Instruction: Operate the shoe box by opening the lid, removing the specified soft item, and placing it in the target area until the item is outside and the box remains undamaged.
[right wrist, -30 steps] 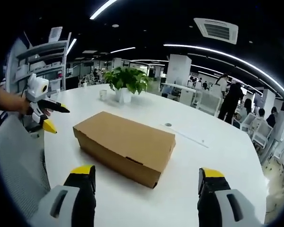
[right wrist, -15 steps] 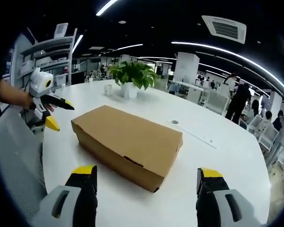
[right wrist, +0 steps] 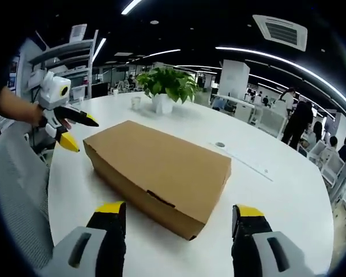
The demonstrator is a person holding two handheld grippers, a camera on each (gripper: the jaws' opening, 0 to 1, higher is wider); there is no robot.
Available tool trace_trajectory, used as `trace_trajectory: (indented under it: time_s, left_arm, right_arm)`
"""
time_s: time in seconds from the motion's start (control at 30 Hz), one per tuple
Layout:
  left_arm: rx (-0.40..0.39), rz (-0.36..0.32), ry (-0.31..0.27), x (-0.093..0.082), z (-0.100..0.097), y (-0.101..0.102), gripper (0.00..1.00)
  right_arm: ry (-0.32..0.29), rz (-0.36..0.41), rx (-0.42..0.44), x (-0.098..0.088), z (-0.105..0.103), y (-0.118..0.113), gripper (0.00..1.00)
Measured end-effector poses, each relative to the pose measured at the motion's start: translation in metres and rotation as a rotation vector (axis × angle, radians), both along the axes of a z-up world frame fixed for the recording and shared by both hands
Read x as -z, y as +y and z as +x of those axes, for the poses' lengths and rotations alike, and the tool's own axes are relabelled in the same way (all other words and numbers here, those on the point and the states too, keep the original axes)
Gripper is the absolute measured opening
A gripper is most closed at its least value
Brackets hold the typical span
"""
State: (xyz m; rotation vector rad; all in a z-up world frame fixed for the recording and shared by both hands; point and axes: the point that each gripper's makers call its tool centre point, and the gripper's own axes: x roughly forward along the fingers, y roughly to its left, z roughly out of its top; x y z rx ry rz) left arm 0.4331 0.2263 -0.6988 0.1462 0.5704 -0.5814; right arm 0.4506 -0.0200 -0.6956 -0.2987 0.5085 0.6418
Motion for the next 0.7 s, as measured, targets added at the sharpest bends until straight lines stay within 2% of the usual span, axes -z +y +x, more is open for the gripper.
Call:
trace_trajectory:
  time_s: [0.7]
  left_arm:
    - [0.004, -0.008, 0.031, 0.014, 0.011, -0.017, 0.73]
  right_arm:
    - [0.034, -0.001, -0.051, 0.011, 0.012, 0.010, 0.66]
